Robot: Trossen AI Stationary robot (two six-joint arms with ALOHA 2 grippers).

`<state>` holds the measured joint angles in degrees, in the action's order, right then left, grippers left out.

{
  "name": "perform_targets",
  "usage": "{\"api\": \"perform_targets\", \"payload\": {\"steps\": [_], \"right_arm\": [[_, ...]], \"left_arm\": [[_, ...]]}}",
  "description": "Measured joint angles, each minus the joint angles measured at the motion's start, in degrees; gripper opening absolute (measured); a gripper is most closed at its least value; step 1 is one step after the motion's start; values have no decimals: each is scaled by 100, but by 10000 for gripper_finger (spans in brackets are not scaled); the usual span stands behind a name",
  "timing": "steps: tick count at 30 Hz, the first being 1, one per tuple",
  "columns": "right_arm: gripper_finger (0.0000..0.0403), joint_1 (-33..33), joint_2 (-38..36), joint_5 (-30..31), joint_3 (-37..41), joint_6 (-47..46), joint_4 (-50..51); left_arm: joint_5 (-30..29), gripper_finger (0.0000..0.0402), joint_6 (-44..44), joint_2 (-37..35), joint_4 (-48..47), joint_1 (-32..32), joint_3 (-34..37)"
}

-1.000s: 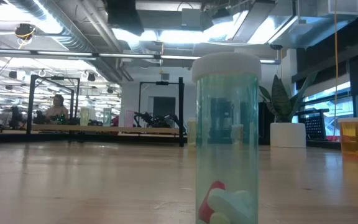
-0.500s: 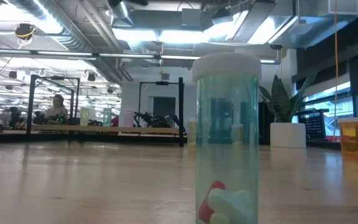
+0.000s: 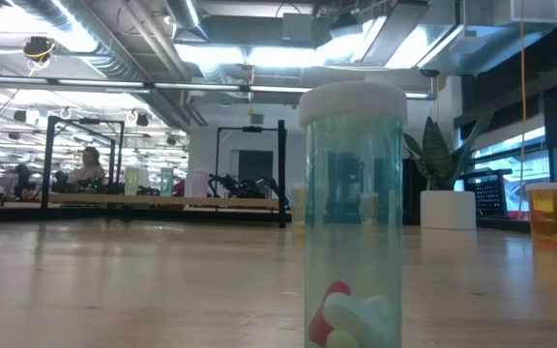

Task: Pick and place medicine bottles onto shelf by color
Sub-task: Put the middle orange pill bottle on the shelf

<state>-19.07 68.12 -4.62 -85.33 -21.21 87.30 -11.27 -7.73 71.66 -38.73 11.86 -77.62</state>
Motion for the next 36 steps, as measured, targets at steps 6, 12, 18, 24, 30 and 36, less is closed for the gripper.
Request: {"api": "perform_targets", "payload": {"steps": [6,12,18,24,30,36], "right_arm": [[198,1,-1,-46,372,-707,-255],[198,2,2,-56,714,-712,-294],[198,2,2,-59,922,-707,-354],[198,2,-2,-57,1058,-678,-453],[198,3,2,-5,1078,-374,-483],[239,67,2,14,1078,-243,-480]], "left_arm": [[88,148,72,2,-8,-2,0],[88,148,76,2,-14,-4,0],[90,148,79,2,-18,-4,0],[90,148,78,2,-21,-4,0],[93,148,76,2,-21,-4,0],[93,148,79,2,-21,-4,0]]}}
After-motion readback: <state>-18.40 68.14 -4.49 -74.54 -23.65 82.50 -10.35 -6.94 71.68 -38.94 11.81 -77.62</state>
